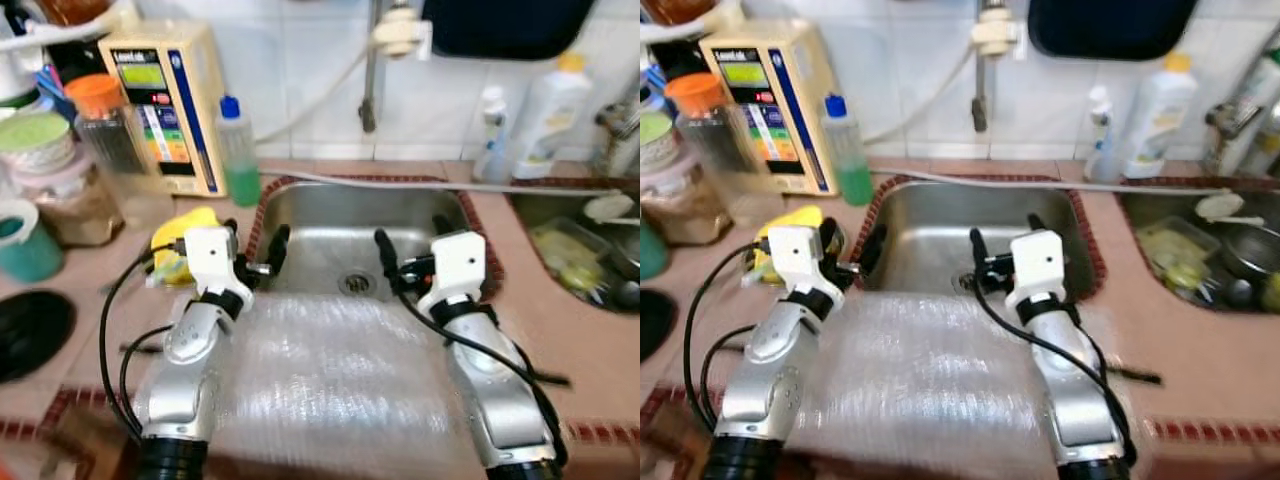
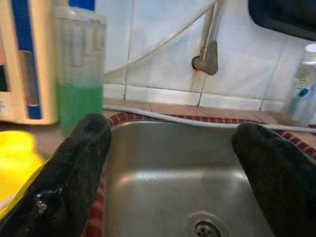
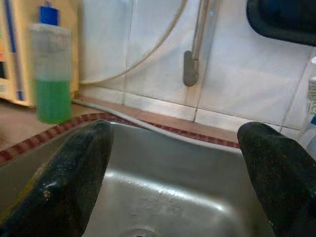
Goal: Kitchen organization
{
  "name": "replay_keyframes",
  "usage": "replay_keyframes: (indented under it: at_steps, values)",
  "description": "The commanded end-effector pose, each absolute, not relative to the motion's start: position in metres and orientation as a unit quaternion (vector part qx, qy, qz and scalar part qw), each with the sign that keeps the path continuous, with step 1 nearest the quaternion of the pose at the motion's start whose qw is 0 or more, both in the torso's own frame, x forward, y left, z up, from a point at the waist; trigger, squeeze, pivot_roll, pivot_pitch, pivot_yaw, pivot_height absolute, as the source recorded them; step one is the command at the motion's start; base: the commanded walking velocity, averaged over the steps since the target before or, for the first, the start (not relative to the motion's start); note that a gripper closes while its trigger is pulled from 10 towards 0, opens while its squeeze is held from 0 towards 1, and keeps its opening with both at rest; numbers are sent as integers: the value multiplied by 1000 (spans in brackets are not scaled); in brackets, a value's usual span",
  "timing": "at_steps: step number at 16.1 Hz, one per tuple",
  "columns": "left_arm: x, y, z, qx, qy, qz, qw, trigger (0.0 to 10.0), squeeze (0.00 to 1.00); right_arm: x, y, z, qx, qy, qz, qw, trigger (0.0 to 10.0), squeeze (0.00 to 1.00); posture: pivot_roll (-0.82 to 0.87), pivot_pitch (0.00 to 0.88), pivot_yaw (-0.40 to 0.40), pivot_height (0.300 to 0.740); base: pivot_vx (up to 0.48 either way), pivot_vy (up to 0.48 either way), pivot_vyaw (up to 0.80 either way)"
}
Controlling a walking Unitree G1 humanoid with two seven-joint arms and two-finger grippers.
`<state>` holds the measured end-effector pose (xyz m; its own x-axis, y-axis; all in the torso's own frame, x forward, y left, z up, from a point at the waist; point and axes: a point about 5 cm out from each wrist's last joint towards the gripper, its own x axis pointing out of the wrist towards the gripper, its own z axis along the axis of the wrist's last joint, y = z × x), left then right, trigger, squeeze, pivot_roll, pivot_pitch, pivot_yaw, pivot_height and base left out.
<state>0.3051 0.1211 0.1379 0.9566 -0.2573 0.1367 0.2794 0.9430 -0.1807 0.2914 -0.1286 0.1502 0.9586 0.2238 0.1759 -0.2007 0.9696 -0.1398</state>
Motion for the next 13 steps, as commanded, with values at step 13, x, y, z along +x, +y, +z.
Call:
replay_keyframes:
  at_steps: [13]
  values:
    - [306,116,144,-80,-63,-135,986,10000,0,290,-132,152,-62,-99,101,988,10000,0,49,0,53,740,0,-37,0]
